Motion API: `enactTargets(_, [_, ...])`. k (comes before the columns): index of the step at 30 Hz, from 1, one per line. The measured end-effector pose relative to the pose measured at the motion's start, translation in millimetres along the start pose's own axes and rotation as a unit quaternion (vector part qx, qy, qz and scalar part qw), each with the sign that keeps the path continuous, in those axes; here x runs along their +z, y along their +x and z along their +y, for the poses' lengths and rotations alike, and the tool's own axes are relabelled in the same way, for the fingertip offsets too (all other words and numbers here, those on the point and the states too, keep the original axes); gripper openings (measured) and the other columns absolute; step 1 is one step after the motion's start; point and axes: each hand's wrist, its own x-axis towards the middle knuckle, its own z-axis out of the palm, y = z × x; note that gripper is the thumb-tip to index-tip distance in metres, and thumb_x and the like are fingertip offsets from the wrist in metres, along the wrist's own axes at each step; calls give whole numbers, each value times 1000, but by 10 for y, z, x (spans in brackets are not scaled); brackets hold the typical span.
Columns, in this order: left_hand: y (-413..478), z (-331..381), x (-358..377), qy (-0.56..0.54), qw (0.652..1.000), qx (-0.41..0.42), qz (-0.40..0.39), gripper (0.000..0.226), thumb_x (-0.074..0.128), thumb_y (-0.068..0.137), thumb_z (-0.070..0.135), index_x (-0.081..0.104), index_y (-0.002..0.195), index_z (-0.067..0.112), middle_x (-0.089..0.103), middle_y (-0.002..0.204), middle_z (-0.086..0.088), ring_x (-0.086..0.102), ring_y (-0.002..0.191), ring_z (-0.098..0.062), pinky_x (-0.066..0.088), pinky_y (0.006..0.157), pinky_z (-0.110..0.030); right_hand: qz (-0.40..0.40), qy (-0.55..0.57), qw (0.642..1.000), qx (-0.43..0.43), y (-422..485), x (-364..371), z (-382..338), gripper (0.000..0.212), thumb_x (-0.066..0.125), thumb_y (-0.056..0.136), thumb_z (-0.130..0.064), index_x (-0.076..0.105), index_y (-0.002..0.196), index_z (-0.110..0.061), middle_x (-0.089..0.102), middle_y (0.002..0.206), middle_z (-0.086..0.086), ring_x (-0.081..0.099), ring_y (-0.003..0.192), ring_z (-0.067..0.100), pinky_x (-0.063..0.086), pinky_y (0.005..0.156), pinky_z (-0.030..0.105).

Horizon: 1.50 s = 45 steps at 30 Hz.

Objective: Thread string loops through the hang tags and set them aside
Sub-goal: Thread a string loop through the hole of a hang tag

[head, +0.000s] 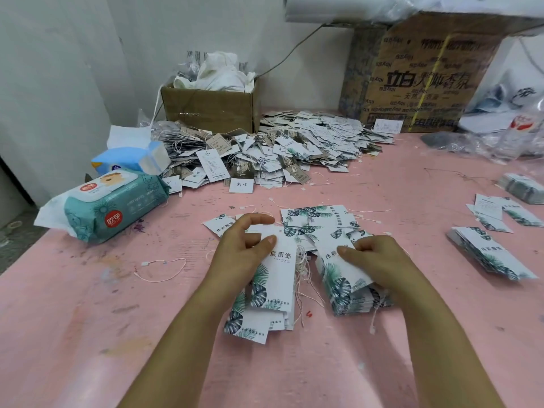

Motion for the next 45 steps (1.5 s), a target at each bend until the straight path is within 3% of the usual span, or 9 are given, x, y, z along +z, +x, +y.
enactTargets(6, [3,-2,33,3,1000,8,16,24,55,90,2,59,98,25,65,80,-24,57,68,-28,44,65,-40,-30,132,991,2,-49,40,-118,28,65,84,-27,60,80,0,42,58,11,35,45,17,22,38,16])
enactTargets(12, [3,-28,80,-3,1000,15,20,21,53,93,6,60,98,25,62,64,-8,51,63,-26,40,57,-31,-68,214,973,-47,-137,242,-243,26,63,85,-23,59,66,-6,56,49,1,47,38,10,30,37,14])
enactTargets(15, [-11,-6,121,-31,999,7,21,20,53,93,8,62,96,27,66,65,-4,59,62,-27,47,58,-35,-71,194,976,-68,-163,370,-258,33,64,84,-23,56,64,1,52,59,15,47,51,18,33,46,20])
enactTargets(22, [-48,24,151,-80,997,18,16,26,62,84,1,58,104,18,70,64,-1,67,60,-16,51,48,-26,-76,79,985,-131,-189,459,-276,52,64,84,-35,51,72,14,46,63,15,40,58,20,31,56,31])
enactTargets(26, [-45,27,157,-80,997,10,19,24,60,86,-1,61,100,18,71,68,-3,66,63,-15,51,49,-23,-26,93,986,-138,-169,460,-264,28,53,93,-23,62,69,-9,52,55,1,47,55,15,38,58,31])
enactTargets(30, [-46,29,150,-91,996,-6,14,21,59,87,0,60,99,17,74,75,-4,70,69,-15,54,54,-26,54,102,976,-184,-141,390,-259,31,50,92,-3,55,96,-33,65,66,-5,57,68,17,41,63,20])
enactTargets(34, [-39,27,156,-99,995,-21,14,18,59,87,0,61,99,13,74,74,-3,70,66,-14,53,51,-23,49,139,968,-201,-153,391,-266,30,54,91,-1,54,98,-31,72,78,-14,62,81,-2,43,69,10])
enactTargets(39, [-33,30,157,-96,995,-28,16,15,59,86,0,63,95,12,74,75,-4,70,65,-15,53,52,-23,47,196,957,-209,-156,378,-290,25,55,87,6,62,81,-17,69,65,-7,65,70,5,47,70,12])
enactTargets(45, [-39,40,167,-86,996,-27,17,16,60,86,-1,64,93,13,73,73,-2,70,63,-14,54,51,-23,73,211,952,-211,-187,393,-330,23,67,81,-6,70,74,-28,68,67,-12,56,64,3,48,64,14])
